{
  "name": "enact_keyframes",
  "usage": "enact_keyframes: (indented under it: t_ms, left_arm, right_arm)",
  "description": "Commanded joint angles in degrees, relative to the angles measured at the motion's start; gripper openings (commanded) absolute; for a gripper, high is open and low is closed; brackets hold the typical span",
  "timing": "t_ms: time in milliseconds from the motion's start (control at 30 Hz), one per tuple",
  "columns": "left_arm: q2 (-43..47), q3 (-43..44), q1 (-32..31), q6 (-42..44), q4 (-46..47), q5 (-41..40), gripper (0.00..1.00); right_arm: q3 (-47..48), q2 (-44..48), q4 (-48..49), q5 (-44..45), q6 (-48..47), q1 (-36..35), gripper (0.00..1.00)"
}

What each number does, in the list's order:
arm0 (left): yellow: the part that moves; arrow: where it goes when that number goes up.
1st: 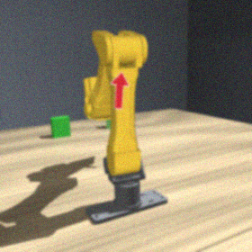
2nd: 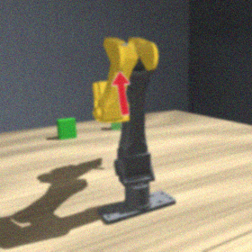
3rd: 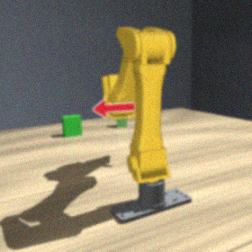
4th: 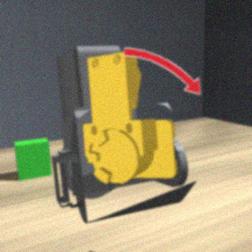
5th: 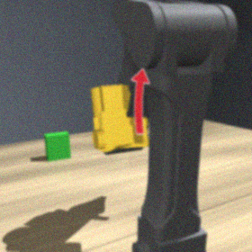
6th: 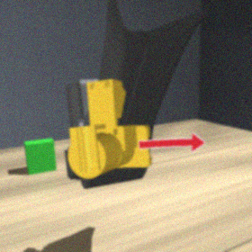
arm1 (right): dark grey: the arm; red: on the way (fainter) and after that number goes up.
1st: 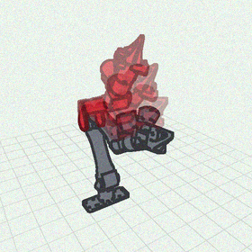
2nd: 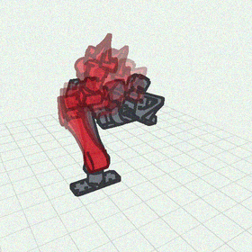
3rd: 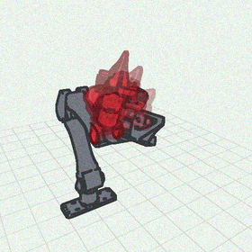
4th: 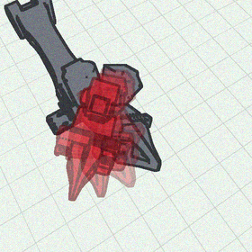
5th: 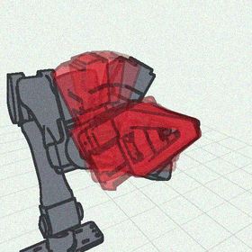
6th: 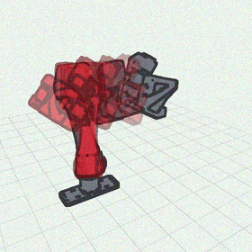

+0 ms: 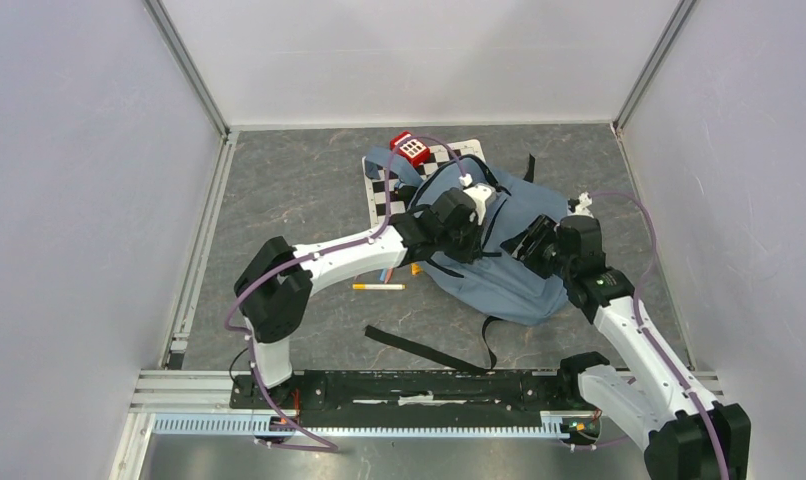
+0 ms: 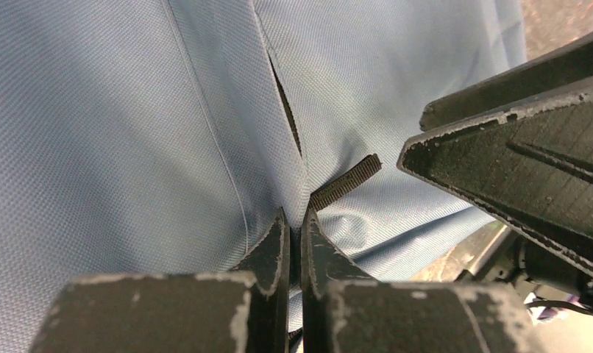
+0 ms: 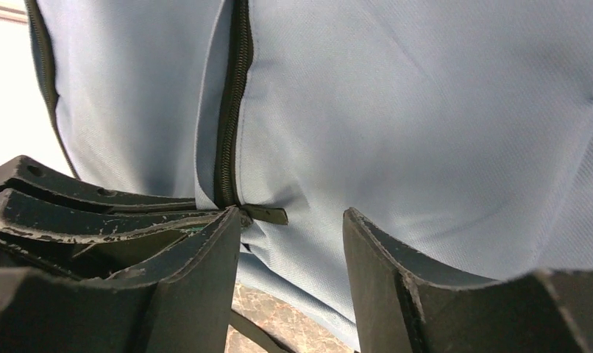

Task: Pack the student bag
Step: Unzip the student bag at the center of the board.

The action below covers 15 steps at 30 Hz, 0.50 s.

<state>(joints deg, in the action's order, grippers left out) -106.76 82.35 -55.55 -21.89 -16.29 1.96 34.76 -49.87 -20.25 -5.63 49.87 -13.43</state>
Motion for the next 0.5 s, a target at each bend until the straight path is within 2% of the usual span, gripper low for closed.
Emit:
enact_keyframes:
  t_ms: [0,133,467]
  left_arm:
    - [5.56,-4.20,1.98,-6.32,8.55,7.75,0.02]
    - [6.17,-7.03,3.38,-9.46,13.59,12.26,0.02]
    - [6.39,-8.08,3.96,-10.87,15.24,13.71,0.02]
  right_arm:
    - [-1.11,-1.03,7.47,-4.74,-0.52,0.38,0.58]
    - [-2.72,-2.42,11.94,-9.15,-0.81,0.45,0.52]
    - [-3.56,-4.36,13.91,-13.44,-2.49,0.40,0.41]
